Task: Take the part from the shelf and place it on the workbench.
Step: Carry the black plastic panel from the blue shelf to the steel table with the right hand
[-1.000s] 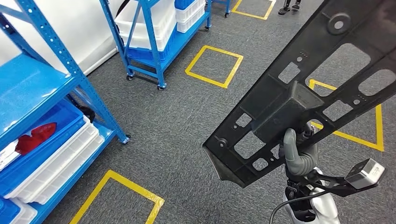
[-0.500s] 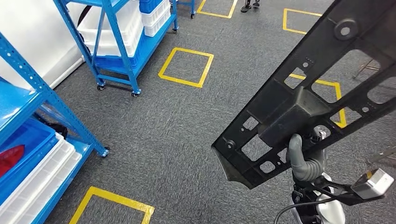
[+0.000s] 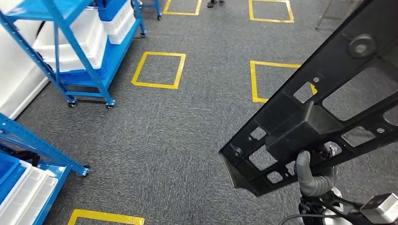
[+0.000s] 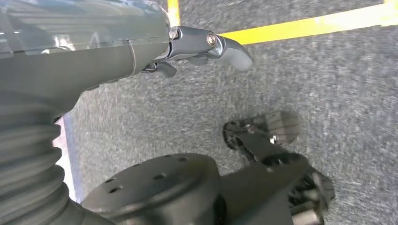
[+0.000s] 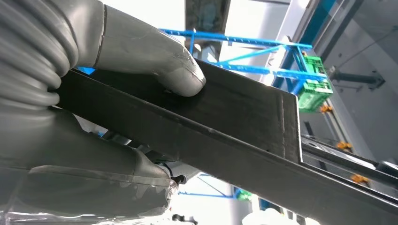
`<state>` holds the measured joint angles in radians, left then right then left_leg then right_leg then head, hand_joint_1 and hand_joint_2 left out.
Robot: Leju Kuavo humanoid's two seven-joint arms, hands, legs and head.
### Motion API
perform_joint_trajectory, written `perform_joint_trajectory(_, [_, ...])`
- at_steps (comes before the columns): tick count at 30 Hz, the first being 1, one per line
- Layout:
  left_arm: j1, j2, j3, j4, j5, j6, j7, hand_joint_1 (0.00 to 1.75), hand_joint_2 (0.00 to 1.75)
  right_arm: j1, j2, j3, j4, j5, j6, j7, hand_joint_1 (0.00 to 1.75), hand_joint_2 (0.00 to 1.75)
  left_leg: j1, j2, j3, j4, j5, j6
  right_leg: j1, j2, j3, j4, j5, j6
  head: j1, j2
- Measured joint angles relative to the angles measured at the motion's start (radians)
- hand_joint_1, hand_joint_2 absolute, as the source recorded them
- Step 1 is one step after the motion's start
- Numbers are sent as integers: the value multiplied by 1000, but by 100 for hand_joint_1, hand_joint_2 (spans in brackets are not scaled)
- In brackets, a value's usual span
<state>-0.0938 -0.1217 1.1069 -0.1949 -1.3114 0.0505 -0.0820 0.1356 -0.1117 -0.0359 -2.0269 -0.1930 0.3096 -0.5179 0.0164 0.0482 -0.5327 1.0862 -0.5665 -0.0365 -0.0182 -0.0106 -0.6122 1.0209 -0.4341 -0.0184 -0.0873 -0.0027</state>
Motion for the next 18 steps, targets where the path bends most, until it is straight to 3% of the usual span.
perform_joint_trajectory(2, [1, 2, 1, 0, 3, 1, -2, 0, 175, -11, 0, 0, 2, 0, 3, 2, 175, 175, -1, -31, -69, 138, -59, 3, 5, 22, 0, 1, 0, -8, 0, 0])
perform_joint_trajectory(3, [0, 3, 2, 0, 4, 1, -2, 0, 175, -13, 0, 0, 4, 0, 3, 5, 175, 175, -3, -35, -96, 187, -69, 5, 8, 34, 1, 1, -1, -10, 0, 0])
perform_joint_trajectory(4, [0, 3, 3, 0, 3, 1, -1, 0, 175, -14, 0, 0, 6, 0, 3, 7, 175, 175, -4, -37, -107, 203, -60, 9, 11, 47, 2, 2, -1, -11, 0, 0])
perform_joint_trajectory(6, [-1, 4, 3, 0, 2, -1, 6, 0, 175, -13, 0, 0, 8, 1, 1, 10, 175, 175, -8, -48, -77, 119, 10, 22, 17, 73, 6, 4, -2, -11, 0, 0])
perform_joint_trajectory(8, [1, 6, 3, 0, 0, -4, 18, 0, 175, -9, 0, 0, 7, 7, -2, 10, 175, 175, -9, -91, -28, -9, 70, 38, 19, 98, 5, 5, -1, -9, 0, 0])
perform_joint_trajectory(10, [1, 9, 4, 0, -3, -8, 35, 0, 175, 4, 0, 0, 6, 20, -3, 6, 175, 175, -12, -121, -8, -68, 83, 45, 13, 118, -2, 6, 3, 2, 0, 0])
perform_joint_trajectory(12, [-1, 9, 4, 0, -4, -11, 47, 0, 175, 18, 1, 0, 5, 32, 1, 2, 175, 175, -12, -106, -3, -82, 87, 47, 8, 132, -7, 4, 8, 16, 0, 0])
perform_joint_trajectory(14, [-1, 9, 4, 0, -3, -13, 46, 0, 175, 17, 4, 1, 6, 37, 8, 2, 175, 175, -7, -82, 6, -98, 96, 55, 11, 99, -21, 30, -8, 27, 0, 0])
perform_joint_trajectory(16, [1, 9, 4, 0, -1, -13, 32, 0, 175, 5, 7, 5, 8, 38, 16, 6, 175, 175, -6, -55, 10, -106, 101, 60, 11, 43, -70, 129, -63, 38, 0, 0])
perform_joint_trajectory(18, [3, 9, 4, 0, 4, -11, 13, 0, 175, -3, 10, 9, 16, 38, 24, 13, 175, 175, -7, -29, 8, -105, 99, 60, 3, 22, -127, 244, -109, 48, 0, 0])
